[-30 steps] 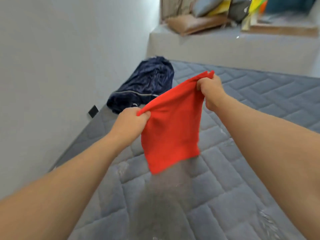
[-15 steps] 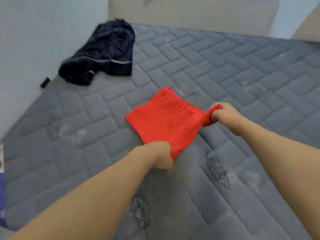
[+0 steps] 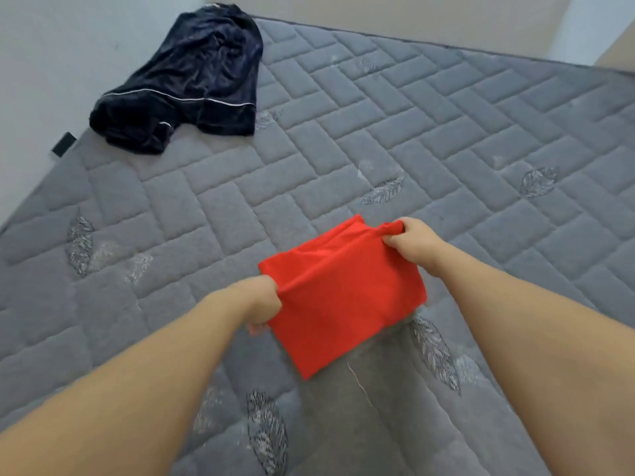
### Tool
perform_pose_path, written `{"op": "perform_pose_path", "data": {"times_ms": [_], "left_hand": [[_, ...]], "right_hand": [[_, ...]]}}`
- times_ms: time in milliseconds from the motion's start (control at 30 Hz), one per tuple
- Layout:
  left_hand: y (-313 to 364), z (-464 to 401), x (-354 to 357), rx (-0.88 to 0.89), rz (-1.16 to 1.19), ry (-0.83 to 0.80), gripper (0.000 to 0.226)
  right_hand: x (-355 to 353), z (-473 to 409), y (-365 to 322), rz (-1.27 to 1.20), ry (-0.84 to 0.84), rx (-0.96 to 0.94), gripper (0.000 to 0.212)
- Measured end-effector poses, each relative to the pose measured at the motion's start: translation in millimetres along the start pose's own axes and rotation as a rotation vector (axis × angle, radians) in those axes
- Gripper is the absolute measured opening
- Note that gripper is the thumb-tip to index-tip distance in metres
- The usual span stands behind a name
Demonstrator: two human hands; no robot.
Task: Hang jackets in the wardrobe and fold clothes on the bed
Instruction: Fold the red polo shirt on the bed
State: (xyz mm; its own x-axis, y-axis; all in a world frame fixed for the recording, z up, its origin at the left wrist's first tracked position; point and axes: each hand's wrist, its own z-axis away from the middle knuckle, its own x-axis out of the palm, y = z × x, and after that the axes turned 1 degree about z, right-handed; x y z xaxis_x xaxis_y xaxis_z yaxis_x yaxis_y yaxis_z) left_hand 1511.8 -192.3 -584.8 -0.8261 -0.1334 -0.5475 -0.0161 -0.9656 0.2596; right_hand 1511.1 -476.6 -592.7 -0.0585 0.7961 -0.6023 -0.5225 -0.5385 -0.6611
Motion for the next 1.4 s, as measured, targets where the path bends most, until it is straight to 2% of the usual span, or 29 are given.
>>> {"op": "perform_pose_path", "data": {"times_ms": [67,167,233,333,400,433,533,600,667,800,833,867,900,933,1000,1067,1200,1400], "left_hand": [[-9.7,-21.0,-16.6,-0.026,0.028,0.149,0.021],[-18.5,-67.5,-18.4,-0.105,0.12,0.294,0.015],[-26.4,-104.2,-4.0,-0.153,0.197,0.37,0.018],[-40.6,-146.1,38.1,-0.202,0.218,0.552,0.03],[-42.7,-161.9,56.1,-0.221,0.124,0.725,0.029],[-41.8,-166.9,59.5,-0.228,0.124,0.785,0.025],[-40.9,-173.9,53.1,-0.199,0.408,0.913,0.011],[-39.7,-170.9,50.0,-0.124,0.542,0.952,0.009],[-37.9,-169.1,50.3,-0.095,0.609,0.915,0.015],[-41.5,-169.2,39.1,-0.203,0.97,0.805,0.024],[-39.5,-167.2,38.2,-0.269,0.922,0.862,0.028],[-33.7,-162.9,39.9,-0.317,0.752,0.971,0.033],[-24.6,-157.0,42.8,-0.275,0.553,1.058,0.036],[-15.4,-150.5,51.0,-0.128,0.381,1.092,0.037],[0.1,-148.0,68.3,0.223,0.123,0.921,0.044],[-11.1,-155.6,79.7,0.284,-0.054,0.705,0.061],[-37.5,-180.8,83.1,0.232,-0.186,0.673,0.078],[-42.5,-191.2,94.6,0.245,-0.205,0.747,0.08]], "right_hand": [[16.3,-27.4,-10.3,0.022,0.054,-0.018,0.007],[52.3,-76.0,-7.0,0.116,0.116,0.007,0.027],[84.7,-103.6,13.6,0.332,0.164,0.048,0.033],[131.9,-125.8,55.5,0.573,0.405,0.026,0.038],[144.8,-140.9,69.6,0.578,0.595,-0.025,0.04],[144.4,-148.9,71.5,0.529,0.635,-0.012,0.043],[133.5,-169.7,69.2,0.434,0.659,0.014,0.048],[132.7,-170.6,66.2,0.444,0.656,0.023,0.048],[135.8,-170.2,67.7,0.466,0.65,0.047,0.047],[138.7,-176.0,65.0,0.485,0.656,0.088,0.047],[139.5,-176.2,64.6,0.496,0.651,0.104,0.047],[139.8,-175.7,64.4,0.505,0.641,0.116,0.047],[139.6,-175.1,63.7,0.512,0.634,0.115,0.046],[141.2,-172.9,64.3,0.519,0.632,0.1,0.046],[139.2,-175.8,65.8,0.535,0.634,0.094,0.045],[139.1,-177.3,68.1,0.547,0.644,0.097,0.046],[141.9,-181.1,73.0,0.569,0.683,0.058,0.047],[134.2,-177.4,71.7,0.53,0.594,0.027,0.046]]}}
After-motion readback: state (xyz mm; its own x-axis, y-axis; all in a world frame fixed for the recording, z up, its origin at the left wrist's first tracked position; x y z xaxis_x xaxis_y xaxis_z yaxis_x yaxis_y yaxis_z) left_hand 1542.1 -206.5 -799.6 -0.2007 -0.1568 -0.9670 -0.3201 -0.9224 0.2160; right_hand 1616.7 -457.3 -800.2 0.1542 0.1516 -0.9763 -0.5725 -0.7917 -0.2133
